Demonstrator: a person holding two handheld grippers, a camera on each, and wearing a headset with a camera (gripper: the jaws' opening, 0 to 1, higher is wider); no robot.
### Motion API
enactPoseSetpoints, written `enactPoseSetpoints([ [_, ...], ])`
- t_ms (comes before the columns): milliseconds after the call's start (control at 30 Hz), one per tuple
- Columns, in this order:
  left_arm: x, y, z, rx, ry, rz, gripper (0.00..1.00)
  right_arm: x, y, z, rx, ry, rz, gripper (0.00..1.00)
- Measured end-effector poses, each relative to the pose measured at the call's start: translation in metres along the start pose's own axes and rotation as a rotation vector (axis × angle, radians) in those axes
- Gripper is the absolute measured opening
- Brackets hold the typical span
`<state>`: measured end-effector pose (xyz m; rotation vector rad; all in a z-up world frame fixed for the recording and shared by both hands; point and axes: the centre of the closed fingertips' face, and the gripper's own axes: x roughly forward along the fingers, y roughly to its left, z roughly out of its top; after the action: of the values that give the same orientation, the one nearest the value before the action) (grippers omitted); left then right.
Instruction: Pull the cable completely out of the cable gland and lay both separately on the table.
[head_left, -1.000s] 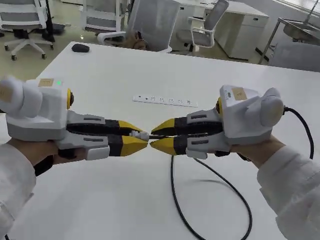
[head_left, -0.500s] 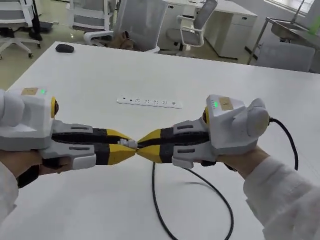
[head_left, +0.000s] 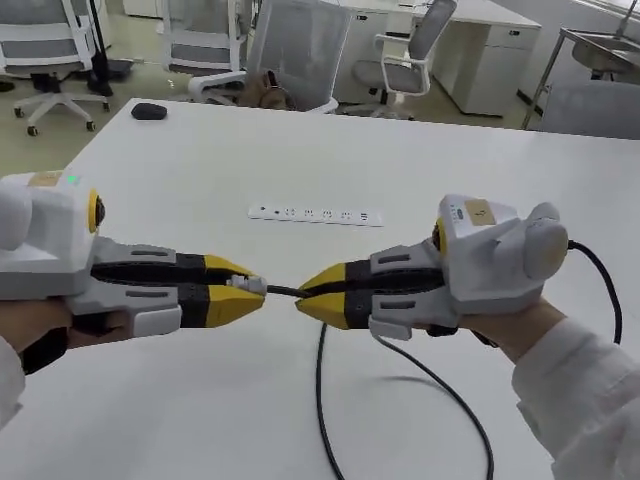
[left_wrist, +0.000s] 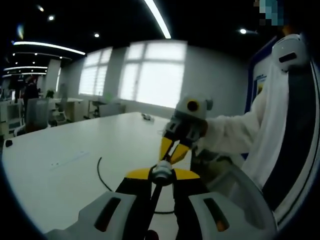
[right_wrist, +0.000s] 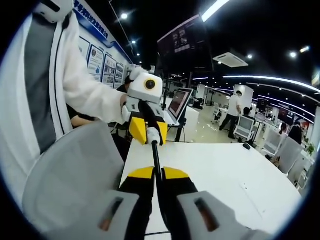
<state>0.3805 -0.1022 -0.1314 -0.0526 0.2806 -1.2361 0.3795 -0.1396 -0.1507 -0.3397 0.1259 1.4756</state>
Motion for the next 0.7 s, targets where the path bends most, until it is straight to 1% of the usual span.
enactPoseSetpoints([
  [67, -0.002, 0.002, 0.003, -0.017, -0.016, 0.005, 0.17, -0.006, -0.003, 0.0, 0.014, -0.006, -0.013, 0.03],
  [167, -0.001, -0.002, 0.006, -0.006, -0.023, 0.002, 0.17, -0.012, -0.002, 0.0, 0.03, -0.019, -0.016, 0.04],
  [267, 0.001, -0.003, 0.005, -0.001, -0.022, 0.008, 0.17, -0.013, -0.002, -0.002, 0.042, -0.02, -0.018, 0.04],
  [367, 0.001, -0.005, 0.006, -0.003, -0.032, 0.012, 0.17, -0.013, -0.002, -0.002, 0.05, -0.02, -0.015, 0.04],
  [500, 0.001, -0.006, 0.008, 0.013, -0.03, 0.02, 0.17, -0.013, -0.003, -0.001, 0.055, -0.019, -0.015, 0.05],
  [600, 0.001, -0.01, 0.009, 0.041, -0.012, 0.015, 0.17, -0.012, -0.004, -0.002, 0.056, -0.003, -0.014, 0.06],
  [633, 0.001, -0.01, 0.009, 0.046, -0.009, 0.012, 0.17, -0.011, -0.004, -0.003, 0.069, 0.004, -0.008, 0.06],
  [667, 0.002, -0.011, 0.01, 0.051, -0.006, 0.01, 0.17, -0.011, -0.002, -0.005, 0.097, 0.01, 0.004, 0.07],
  [700, 0.002, -0.012, 0.01, 0.053, -0.005, 0.009, 0.17, -0.01, -0.003, -0.005, 0.097, 0.015, 0.004, 0.07],
])
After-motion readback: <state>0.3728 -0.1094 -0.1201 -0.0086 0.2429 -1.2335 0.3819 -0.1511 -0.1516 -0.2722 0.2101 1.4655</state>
